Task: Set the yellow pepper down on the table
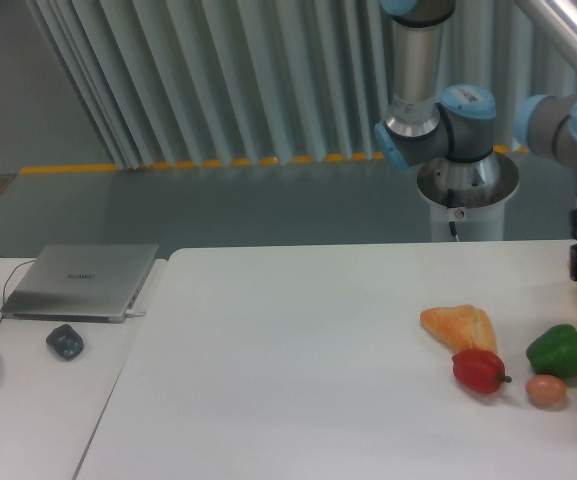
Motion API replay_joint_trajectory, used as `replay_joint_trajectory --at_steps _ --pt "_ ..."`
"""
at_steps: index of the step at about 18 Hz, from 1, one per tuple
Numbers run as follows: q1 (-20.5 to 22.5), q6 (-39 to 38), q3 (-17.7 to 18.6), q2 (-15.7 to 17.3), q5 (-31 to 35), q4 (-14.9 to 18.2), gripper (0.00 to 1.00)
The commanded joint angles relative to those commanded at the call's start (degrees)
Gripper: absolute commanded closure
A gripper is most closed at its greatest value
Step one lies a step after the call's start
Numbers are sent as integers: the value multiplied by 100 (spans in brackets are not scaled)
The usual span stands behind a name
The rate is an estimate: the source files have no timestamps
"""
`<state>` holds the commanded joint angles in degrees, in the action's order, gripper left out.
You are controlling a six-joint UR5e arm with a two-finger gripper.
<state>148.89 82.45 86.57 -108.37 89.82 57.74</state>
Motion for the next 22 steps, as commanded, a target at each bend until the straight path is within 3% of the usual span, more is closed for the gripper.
replay_joint_trajectory --at_steps 11,22 --pt "299 -247 -202 -483 799 -114 0" --pt "791 -221 -237 -993 800 -97 0"
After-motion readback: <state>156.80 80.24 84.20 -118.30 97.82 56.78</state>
